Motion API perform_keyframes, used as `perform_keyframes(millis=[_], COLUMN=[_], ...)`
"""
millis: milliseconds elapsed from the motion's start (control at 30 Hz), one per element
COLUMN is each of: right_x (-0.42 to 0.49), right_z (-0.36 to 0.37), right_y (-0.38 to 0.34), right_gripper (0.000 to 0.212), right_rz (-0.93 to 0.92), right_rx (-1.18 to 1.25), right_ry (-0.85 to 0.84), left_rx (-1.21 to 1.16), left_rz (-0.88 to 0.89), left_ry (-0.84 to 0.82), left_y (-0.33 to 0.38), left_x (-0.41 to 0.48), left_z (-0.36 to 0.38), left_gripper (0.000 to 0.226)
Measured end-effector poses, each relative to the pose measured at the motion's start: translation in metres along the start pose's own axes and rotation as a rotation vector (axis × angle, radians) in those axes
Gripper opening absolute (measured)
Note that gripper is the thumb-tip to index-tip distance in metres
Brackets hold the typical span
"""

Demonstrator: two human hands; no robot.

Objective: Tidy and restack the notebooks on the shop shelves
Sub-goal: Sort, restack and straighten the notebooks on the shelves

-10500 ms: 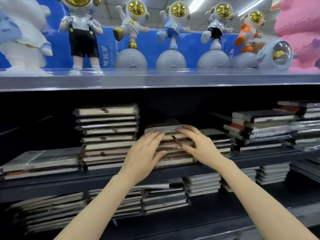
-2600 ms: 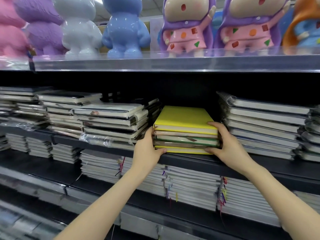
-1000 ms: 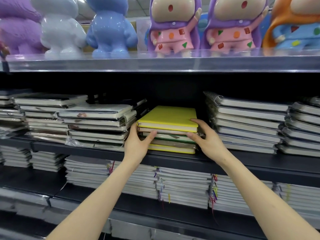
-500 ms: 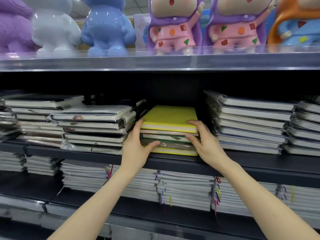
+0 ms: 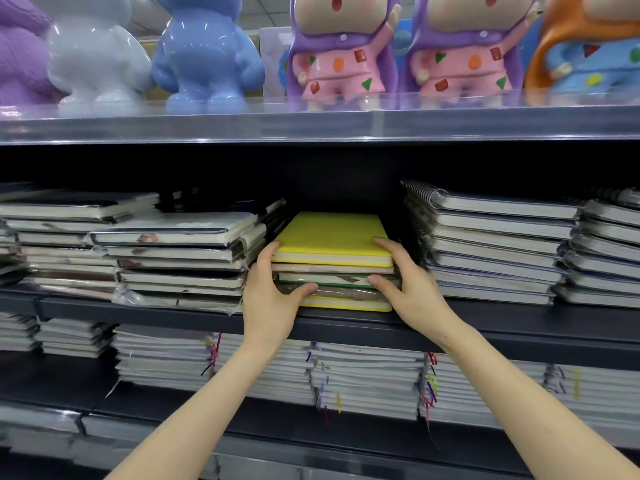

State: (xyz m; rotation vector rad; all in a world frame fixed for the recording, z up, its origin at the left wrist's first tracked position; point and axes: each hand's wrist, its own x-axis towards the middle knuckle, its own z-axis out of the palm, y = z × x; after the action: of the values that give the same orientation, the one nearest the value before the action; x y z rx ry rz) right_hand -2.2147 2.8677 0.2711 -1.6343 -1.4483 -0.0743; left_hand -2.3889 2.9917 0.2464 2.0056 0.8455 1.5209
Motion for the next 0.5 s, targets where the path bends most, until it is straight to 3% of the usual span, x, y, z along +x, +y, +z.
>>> perform_keyframes(millis=[233,367,500], right_x=[0.003,-0.003,-0.010], right_z=[0.000,-0.018,-0.029], right_y=[0.001,0.011,0.010], right_gripper=[0.058,0.083,0.083], right_rz=[-0.006,0.069,0.171], right_rx=[0.016,0.284,0.345], right_ry=[-0.091,-0.079,-0.084], left_rx=[0.025,0.052,0.043], left_rz=[0.008,-0.015,-0.027], left_ry=[-0.033,-0.066,-0.097], left_y=[0.005,0.008,0.009], left_x=[0.000,-0.001,0.000], left_z=[-0.006,-0.008,-0.010], left_gripper=[0.098,0.108,0.106])
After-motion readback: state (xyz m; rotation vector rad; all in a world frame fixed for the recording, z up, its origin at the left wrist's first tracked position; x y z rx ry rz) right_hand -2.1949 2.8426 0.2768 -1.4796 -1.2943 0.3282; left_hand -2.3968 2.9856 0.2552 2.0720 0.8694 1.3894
